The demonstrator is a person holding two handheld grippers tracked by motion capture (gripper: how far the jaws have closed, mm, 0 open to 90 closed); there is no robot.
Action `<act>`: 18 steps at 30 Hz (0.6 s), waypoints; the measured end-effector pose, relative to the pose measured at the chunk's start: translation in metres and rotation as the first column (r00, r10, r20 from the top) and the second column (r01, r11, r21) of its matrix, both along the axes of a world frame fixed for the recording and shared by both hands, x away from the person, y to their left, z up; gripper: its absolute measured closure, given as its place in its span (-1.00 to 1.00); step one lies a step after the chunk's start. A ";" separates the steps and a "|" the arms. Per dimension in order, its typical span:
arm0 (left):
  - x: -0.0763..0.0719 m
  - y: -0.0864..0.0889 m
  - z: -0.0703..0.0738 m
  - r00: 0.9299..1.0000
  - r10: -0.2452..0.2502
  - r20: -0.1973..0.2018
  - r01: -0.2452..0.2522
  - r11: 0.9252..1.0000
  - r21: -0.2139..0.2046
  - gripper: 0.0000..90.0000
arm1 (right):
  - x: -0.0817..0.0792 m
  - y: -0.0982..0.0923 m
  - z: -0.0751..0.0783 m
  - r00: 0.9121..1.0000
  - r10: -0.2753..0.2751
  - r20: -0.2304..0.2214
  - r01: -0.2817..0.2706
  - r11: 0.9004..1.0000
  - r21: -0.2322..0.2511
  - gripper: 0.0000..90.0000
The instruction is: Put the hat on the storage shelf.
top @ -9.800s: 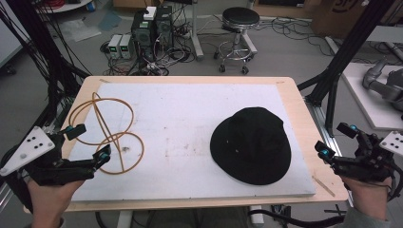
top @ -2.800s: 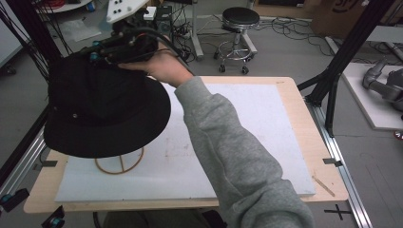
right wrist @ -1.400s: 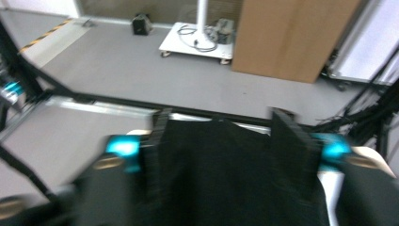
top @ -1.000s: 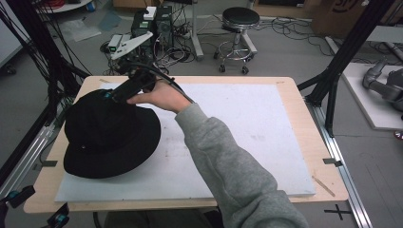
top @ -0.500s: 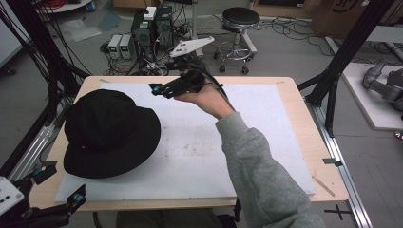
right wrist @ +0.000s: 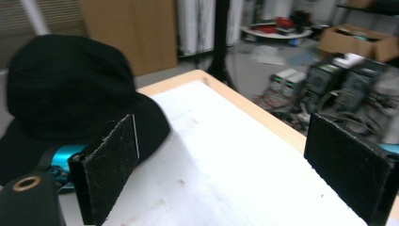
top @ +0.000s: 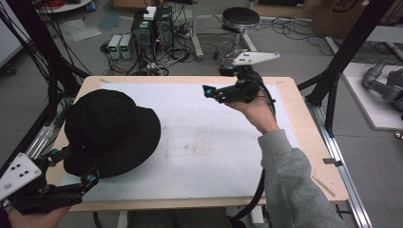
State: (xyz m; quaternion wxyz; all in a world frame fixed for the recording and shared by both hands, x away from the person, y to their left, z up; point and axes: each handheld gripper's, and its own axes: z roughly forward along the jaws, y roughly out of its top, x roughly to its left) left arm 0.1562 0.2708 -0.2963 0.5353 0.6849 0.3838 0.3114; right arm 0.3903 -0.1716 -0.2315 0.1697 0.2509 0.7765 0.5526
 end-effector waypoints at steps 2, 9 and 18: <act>0.004 0.000 0.001 1.000 -0.003 -0.002 0.003 1.000 -0.001 -0.84 | -0.004 -0.016 -0.005 0.999 -0.035 0.003 0.035 0.999 0.020 -0.77; 0.013 0.002 0.004 1.000 -0.002 0.011 0.002 1.000 -0.015 -0.84 | -0.022 -0.066 -0.025 0.986 -0.167 -0.002 0.167 0.985 0.046 -0.77; 0.024 0.007 0.011 0.999 0.007 0.040 -0.005 1.000 -0.029 -0.84 | -0.057 -0.121 -0.058 0.949 -0.316 0.014 0.314 0.948 0.057 -0.77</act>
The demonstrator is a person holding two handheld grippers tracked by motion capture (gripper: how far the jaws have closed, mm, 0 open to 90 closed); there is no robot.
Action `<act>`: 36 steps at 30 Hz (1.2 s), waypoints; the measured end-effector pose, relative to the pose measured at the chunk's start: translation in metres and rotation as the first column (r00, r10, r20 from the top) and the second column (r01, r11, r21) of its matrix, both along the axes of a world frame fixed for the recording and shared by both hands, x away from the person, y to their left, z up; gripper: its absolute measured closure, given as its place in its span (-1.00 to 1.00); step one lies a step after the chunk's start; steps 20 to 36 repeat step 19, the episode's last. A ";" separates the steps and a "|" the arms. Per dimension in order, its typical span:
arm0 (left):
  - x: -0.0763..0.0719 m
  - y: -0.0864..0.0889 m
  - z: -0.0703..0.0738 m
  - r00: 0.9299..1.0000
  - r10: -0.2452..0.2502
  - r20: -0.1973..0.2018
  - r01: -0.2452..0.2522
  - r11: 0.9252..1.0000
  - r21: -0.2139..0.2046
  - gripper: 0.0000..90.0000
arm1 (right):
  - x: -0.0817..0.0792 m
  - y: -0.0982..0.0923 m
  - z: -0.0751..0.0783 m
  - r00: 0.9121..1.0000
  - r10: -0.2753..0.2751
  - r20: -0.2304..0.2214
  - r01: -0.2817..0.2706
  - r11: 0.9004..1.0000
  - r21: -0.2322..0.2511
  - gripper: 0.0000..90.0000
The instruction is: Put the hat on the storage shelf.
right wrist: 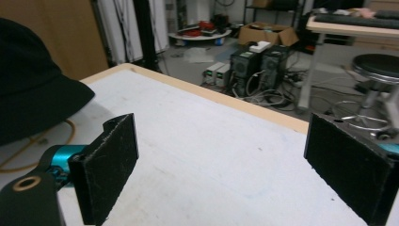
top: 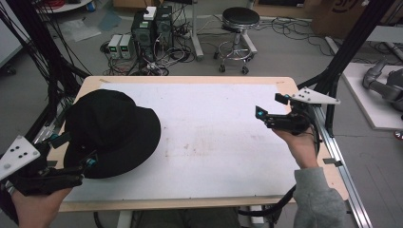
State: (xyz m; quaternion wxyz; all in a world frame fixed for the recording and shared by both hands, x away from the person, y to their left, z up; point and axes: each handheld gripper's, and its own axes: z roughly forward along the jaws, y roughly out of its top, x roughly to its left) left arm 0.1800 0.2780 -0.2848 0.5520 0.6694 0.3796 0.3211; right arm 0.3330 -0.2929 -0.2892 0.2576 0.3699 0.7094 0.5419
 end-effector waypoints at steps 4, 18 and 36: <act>0.003 0.005 0.004 1.000 0.010 0.016 -0.010 1.000 -0.011 -0.84 | -0.012 -0.013 -0.010 0.998 -0.056 -0.008 0.056 0.998 0.007 -0.77; 0.010 0.016 0.014 0.997 0.044 0.059 -0.040 0.998 -0.056 -0.84 | -0.047 -0.067 -0.063 0.971 -0.222 -0.089 0.231 0.967 0.106 -0.77; 0.010 0.016 0.015 0.997 0.049 0.060 -0.045 0.997 -0.055 -0.84 | -0.048 -0.069 -0.065 0.976 -0.201 -0.079 0.209 0.971 0.117 -0.77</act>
